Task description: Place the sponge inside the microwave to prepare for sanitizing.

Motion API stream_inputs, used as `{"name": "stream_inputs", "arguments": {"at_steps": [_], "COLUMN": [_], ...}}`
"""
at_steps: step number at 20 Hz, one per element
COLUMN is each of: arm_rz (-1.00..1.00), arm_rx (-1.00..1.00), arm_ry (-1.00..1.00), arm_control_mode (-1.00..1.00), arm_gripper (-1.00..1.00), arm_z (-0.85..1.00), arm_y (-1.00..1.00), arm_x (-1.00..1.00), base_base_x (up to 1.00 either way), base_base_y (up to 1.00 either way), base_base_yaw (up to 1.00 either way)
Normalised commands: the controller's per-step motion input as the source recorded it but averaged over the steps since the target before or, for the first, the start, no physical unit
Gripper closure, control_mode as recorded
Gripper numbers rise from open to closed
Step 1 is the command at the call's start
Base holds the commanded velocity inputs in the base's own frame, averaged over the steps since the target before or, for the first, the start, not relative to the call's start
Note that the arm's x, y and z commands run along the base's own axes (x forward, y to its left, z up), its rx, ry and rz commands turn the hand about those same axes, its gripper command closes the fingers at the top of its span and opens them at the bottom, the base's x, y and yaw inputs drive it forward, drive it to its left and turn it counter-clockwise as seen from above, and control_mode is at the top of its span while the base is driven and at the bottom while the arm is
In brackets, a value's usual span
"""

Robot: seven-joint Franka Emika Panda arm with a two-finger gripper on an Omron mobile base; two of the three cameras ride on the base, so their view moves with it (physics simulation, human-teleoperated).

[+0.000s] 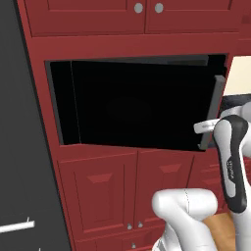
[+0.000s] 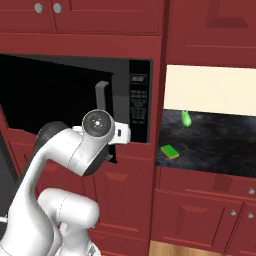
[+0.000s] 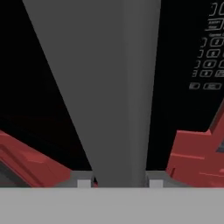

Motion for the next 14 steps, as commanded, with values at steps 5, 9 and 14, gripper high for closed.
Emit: {"name": "stream_inputs", "arguments": {"at_steps": [5, 9, 14], "arm_rz": [-0.03, -0.01, 0.0], "arm_rx": [0.0, 0.0, 0.0], "arm_ry": [0.0, 0.03, 0.03], "arm_control_mode": [-1.0, -1.0, -1.0], "arm_gripper": [1.0, 1.0, 1.0], "arm_z": [0.03, 0.11, 0.11], "arm_y": [0.26, 0.24, 0.23], "arm_x": [-0.52, -0.44, -0.37], "base_base_x": [0.0, 0.0, 0.0], "base_base_y": [0.0, 0.0, 0.0], "base_base_yaw": [0.0, 0.0, 0.0]}}
